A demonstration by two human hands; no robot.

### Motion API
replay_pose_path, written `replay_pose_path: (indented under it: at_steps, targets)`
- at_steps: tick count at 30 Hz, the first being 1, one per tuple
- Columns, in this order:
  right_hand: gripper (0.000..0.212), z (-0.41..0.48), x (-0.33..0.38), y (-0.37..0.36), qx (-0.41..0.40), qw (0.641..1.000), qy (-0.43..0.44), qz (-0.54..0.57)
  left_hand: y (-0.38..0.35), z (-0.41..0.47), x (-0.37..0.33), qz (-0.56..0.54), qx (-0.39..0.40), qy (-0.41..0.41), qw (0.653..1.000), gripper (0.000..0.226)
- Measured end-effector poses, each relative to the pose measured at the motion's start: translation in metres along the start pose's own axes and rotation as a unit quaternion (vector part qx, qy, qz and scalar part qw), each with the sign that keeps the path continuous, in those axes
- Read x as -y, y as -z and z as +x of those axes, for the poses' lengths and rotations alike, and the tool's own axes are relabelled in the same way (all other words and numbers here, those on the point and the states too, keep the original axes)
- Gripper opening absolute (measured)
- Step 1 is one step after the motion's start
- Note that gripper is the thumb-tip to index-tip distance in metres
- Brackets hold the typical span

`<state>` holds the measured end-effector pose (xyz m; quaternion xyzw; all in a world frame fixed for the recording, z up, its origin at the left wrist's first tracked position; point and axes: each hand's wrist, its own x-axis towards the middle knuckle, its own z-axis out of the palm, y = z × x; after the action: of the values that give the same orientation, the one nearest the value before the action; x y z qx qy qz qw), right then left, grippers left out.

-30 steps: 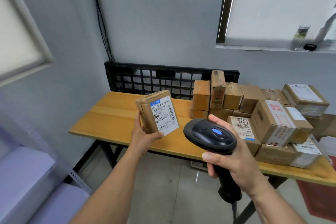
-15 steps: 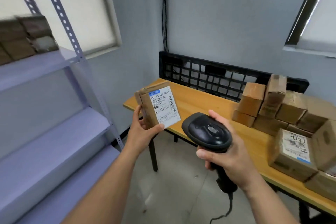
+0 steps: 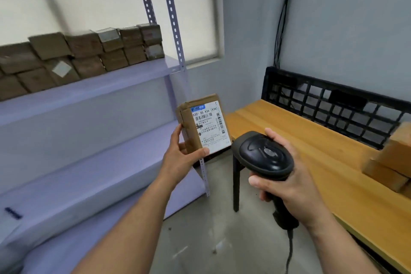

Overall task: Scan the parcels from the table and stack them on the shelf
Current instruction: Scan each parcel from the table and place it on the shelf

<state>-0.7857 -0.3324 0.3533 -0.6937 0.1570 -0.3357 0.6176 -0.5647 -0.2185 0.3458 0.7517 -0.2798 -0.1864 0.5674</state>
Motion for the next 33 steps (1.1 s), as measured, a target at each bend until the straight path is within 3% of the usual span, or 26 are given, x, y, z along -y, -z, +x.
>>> replay_pose_path:
  at_steps: [14, 33]
  targets:
    - [0.092, 0.089, 0.007, -0.056, 0.069, 0.997, 0.032, 0.000, 0.070, 0.053, -0.003, -0.027, -0.093, -0.008, 0.995, 0.092]
    - [0.091, 0.323, -0.014, -0.126, -0.004, 0.997, 0.048, -0.059, 0.137, 0.348, -0.043, -0.059, -0.058, -0.033, 0.996, 0.084]
